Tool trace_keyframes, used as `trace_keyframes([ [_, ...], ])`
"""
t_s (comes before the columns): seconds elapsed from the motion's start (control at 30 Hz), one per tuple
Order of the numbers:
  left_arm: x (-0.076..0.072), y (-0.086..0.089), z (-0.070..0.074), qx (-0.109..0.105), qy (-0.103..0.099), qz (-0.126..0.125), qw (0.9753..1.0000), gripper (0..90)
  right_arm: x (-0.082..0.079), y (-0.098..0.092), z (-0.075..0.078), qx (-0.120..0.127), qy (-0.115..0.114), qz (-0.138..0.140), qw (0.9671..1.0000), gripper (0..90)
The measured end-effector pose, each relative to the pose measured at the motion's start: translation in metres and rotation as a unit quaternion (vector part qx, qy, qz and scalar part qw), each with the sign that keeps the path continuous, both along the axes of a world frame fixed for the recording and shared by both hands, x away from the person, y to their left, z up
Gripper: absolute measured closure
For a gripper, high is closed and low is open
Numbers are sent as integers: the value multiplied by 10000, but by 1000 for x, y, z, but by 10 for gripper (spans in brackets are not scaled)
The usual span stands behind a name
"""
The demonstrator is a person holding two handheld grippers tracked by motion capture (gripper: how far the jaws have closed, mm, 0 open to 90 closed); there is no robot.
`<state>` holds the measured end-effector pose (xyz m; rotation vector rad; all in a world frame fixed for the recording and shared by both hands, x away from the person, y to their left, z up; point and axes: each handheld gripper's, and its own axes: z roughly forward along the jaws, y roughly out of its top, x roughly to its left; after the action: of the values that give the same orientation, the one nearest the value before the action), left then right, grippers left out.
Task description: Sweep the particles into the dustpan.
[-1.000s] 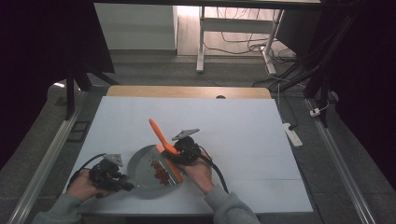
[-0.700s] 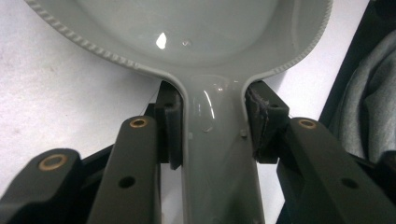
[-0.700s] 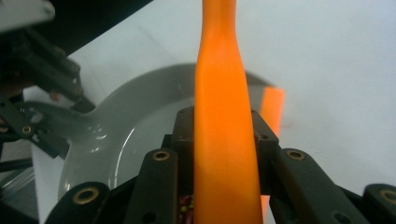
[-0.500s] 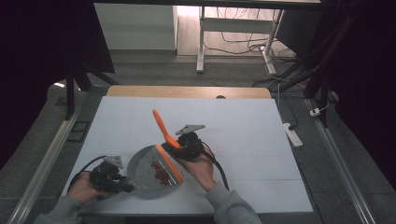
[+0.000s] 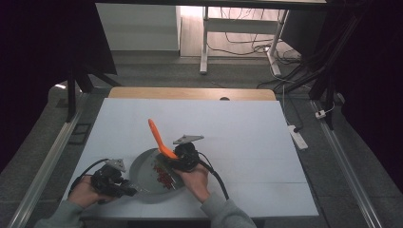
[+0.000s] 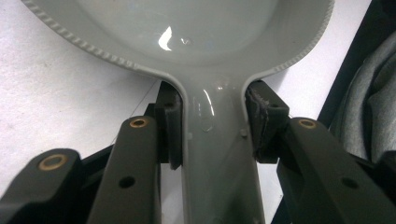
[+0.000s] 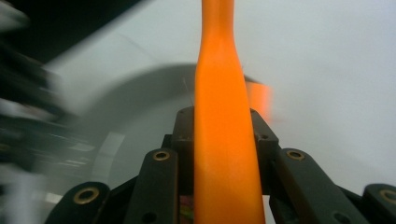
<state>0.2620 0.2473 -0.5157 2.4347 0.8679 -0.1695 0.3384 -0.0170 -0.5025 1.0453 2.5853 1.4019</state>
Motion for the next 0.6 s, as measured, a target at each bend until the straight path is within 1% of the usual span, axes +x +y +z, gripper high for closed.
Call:
trace_keyframes([
  [0.03, 0, 0, 0, 5, -1, -5, 10000, 617, -1, 2, 2, 89, 58, 52, 9999, 709],
  [0.07, 0, 0, 0, 2, -2, -9, 10000, 617, -3, 4, 5, 147, 50, 108, 9998, 709],
  [0.13, 0, 1, 0, -5, -5, -15, 10000, 618, -4, 6, 12, 142, -71, 175, 9997, 709],
  [0.2, 0, 1, -1, 0, -9, 0, 10000, 618, -2, 4, 19, 116, -187, 137, 9997, 708],
  [0.33, -2, 2, -3, -66, -62, 59, 9999, 618, 6, -11, 25, 78, -276, 36, 9996, 709],
  [0.4, -3, 2, -5, -120, -162, 124, 9997, 618, 9, -20, 28, 54, -322, -5, 9995, 708],
  [0.47, -5, 2, -6, -184, -219, 158, 9995, 617, 12, -30, 30, 6, -397, -48, 9992, 708],
  [0.6, -8, 1, -9, -233, -356, 260, 9988, 618, 17, -50, 33, -19, -452, -161, 9988, 708],
])
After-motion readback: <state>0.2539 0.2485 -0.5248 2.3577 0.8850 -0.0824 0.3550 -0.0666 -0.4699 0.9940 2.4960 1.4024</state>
